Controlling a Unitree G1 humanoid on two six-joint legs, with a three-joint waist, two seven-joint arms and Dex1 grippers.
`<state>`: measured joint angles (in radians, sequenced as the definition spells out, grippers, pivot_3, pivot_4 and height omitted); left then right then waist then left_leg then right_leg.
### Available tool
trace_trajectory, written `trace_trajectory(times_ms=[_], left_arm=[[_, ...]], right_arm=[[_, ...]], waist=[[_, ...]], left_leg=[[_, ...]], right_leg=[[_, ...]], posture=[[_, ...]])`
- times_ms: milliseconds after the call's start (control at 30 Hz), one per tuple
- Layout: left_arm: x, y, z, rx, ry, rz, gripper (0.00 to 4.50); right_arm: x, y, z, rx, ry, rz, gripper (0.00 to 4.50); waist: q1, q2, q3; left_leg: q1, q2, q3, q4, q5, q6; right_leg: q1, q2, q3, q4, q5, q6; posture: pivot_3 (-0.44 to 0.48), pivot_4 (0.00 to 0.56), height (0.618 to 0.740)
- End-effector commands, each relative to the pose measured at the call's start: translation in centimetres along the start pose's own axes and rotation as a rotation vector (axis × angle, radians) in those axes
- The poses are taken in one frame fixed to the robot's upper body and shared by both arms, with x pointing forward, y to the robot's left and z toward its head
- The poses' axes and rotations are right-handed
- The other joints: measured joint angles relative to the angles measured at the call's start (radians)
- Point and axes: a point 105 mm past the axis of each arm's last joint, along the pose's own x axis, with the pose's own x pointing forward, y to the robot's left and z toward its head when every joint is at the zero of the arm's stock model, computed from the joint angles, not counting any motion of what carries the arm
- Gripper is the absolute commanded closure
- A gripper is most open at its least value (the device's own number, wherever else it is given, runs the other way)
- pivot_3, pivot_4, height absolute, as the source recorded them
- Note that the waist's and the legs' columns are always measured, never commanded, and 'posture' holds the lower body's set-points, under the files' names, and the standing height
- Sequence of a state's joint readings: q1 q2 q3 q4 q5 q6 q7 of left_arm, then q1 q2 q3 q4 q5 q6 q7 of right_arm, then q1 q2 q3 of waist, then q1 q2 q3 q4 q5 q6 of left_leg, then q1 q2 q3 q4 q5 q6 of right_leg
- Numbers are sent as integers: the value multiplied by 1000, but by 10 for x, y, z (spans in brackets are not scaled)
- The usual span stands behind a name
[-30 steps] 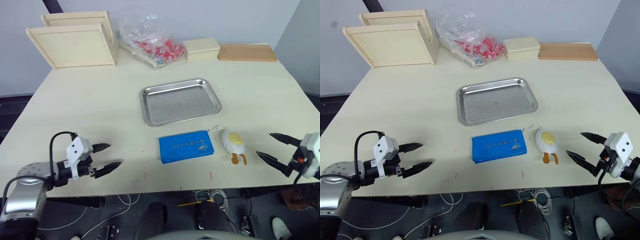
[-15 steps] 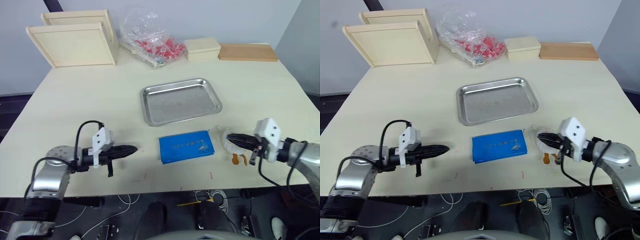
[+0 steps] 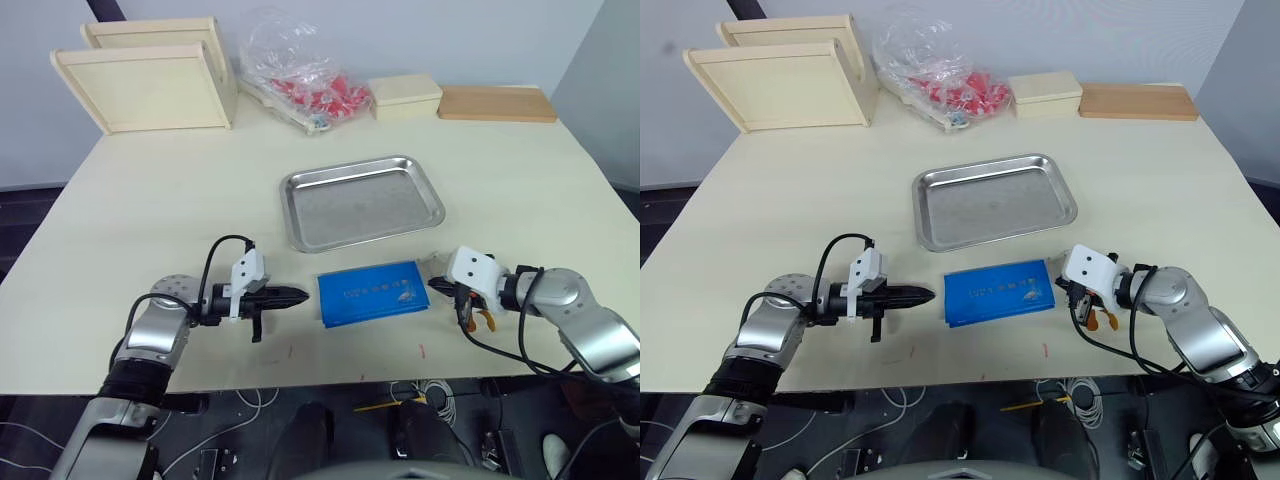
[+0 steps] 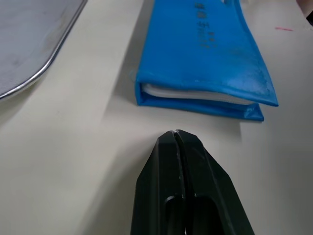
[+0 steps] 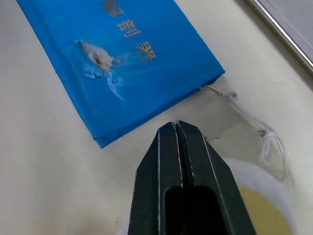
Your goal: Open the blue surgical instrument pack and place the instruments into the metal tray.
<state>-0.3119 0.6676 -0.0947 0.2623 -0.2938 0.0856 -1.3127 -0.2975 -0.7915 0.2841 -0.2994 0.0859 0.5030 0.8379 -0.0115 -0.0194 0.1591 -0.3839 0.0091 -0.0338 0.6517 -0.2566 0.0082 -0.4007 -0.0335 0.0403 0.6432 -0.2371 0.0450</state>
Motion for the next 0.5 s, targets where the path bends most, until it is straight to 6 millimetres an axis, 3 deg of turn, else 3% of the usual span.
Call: trace_trajectory(times_ms=[33, 500], left_arm=[[6, 0, 4, 26, -4, -27, 4456], [18, 3, 4, 32, -29, -22, 4456]], right_arm=[[3, -2, 2, 4, 1, -10, 4491], [19, 11, 19, 46, -70, 42, 4491]], waist=[[0, -1, 0], [-1, -1, -1]], left_leg=[[0, 0, 0, 0, 0, 0], [1, 0, 0, 1, 0, 0]], right_leg=[[0, 0, 0, 0, 0, 0], [0, 0, 0, 2, 0, 0]], posture=[[0, 150, 740], [0, 150, 740]])
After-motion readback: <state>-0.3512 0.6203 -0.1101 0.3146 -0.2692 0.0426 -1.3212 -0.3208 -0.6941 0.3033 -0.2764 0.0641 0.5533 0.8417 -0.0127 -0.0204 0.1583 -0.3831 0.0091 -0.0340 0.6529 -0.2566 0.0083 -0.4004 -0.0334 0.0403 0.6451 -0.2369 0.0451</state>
